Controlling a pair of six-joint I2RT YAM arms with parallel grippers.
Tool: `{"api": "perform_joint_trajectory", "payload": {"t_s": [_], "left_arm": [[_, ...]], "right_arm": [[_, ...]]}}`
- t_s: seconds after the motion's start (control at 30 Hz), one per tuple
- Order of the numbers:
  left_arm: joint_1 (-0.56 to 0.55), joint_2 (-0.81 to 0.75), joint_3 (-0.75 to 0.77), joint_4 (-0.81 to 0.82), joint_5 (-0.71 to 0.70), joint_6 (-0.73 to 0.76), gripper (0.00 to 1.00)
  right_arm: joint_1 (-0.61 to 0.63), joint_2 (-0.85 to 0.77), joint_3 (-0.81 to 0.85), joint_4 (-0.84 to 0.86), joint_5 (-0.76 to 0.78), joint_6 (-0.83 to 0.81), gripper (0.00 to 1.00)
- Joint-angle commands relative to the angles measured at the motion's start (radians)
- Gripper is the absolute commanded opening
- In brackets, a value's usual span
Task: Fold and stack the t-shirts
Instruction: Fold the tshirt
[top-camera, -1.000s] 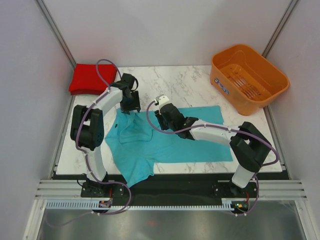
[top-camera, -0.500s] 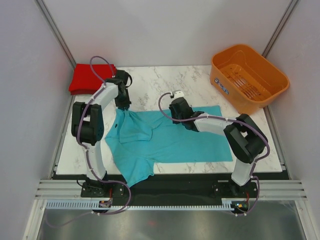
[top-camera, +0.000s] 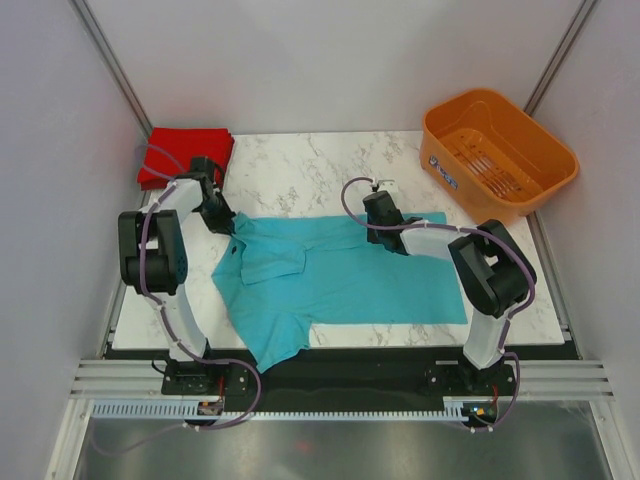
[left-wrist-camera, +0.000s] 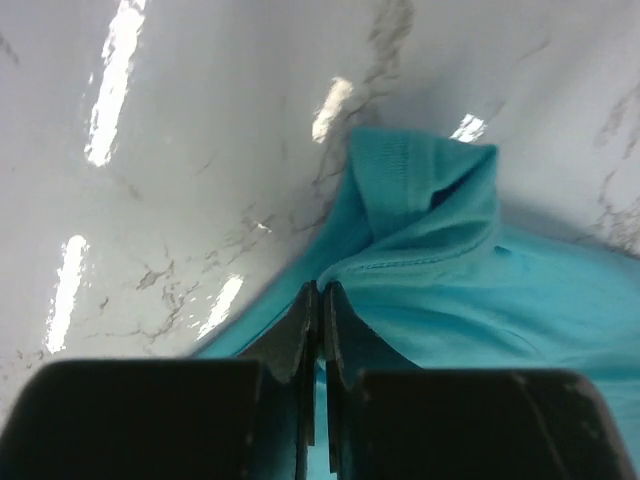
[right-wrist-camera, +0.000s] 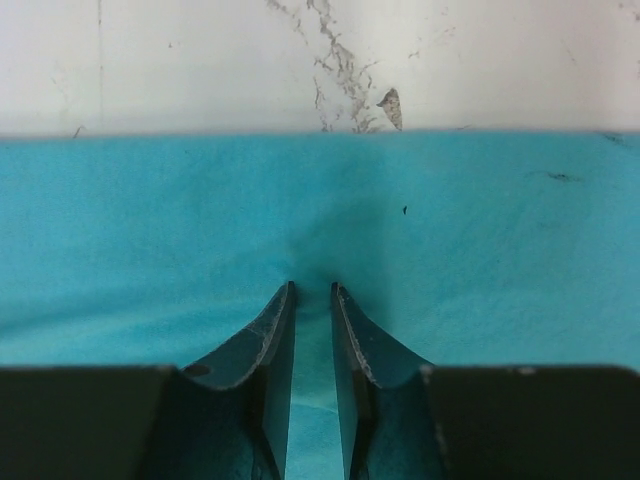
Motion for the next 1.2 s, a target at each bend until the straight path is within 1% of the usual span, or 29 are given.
{"api": "perform_joint_trajectory", "payload": {"t_s": [0.0, 0.03, 0.07, 0.1, 0.13, 0.23, 0.37, 0.5, 0.67, 0.73, 0.9, 1.03, 1.07, 1.1, 1.13, 1.17], "left_arm": [[0.043, -0.088, -0.089, 0.025, 0.018, -0.120, 0.05], [0.043, -0.099, -0.109, 0.053, 0.030, -0.143, 0.07], [0.043, -0.120, -0.129, 0.071, 0.053, -0.148, 0.15], [0.043, -0.128, -0.159, 0.088, 0.108, -0.147, 0.21], [0.043, -0.139, -0.164, 0.104, 0.124, -0.139, 0.34], [0.043, -0.177, -0.164, 0.111, 0.135, -0.092, 0.49], [0.047, -0.182, -0.100, 0.110, 0.167, -0.035, 0.55], [0.046, -0.127, -0.012, 0.110, 0.181, 0.016, 0.56], [0.041, -0.033, 0.098, 0.108, 0.245, 0.085, 0.49], [0.031, -0.010, 0.118, 0.107, 0.256, 0.129, 0.48], [-0.048, 0.047, 0.138, 0.095, 0.126, 0.229, 0.48], [-0.081, 0.075, 0.152, 0.087, 0.060, 0.257, 0.47], [-0.086, 0.079, 0.162, 0.087, 0.046, 0.261, 0.43], [-0.086, 0.085, 0.167, 0.084, 0.031, 0.261, 0.37], [-0.084, 0.085, 0.173, 0.079, 0.008, 0.258, 0.26], [-0.084, 0.084, 0.181, 0.069, -0.044, 0.254, 0.24]], "right_arm": [[-0.022, -0.005, -0.033, -0.080, 0.106, 0.050, 0.28], [-0.020, -0.007, -0.035, -0.083, 0.111, 0.065, 0.28], [-0.022, -0.008, -0.035, -0.082, 0.114, 0.068, 0.28], [-0.022, -0.013, -0.032, -0.080, 0.117, 0.073, 0.28], [-0.020, -0.013, -0.030, -0.074, 0.117, 0.067, 0.28], [-0.020, -0.015, -0.015, -0.059, 0.114, 0.050, 0.28], [-0.020, -0.013, 0.004, -0.049, 0.113, 0.024, 0.28], [-0.022, -0.010, 0.007, -0.048, 0.098, 0.021, 0.29], [-0.023, -0.022, -0.004, -0.039, 0.093, 0.018, 0.28], [-0.020, -0.025, -0.002, -0.037, 0.096, 0.013, 0.28], [-0.023, -0.022, -0.004, -0.034, 0.094, 0.010, 0.28], [-0.023, -0.019, -0.002, -0.035, 0.093, 0.010, 0.28], [-0.022, -0.019, -0.001, -0.034, 0.093, 0.008, 0.28], [-0.023, -0.019, -0.001, -0.035, 0.093, 0.008, 0.28], [-0.023, -0.019, -0.001, -0.035, 0.096, 0.008, 0.26], [-0.026, -0.015, -0.001, -0.035, 0.099, 0.008, 0.25]]}}
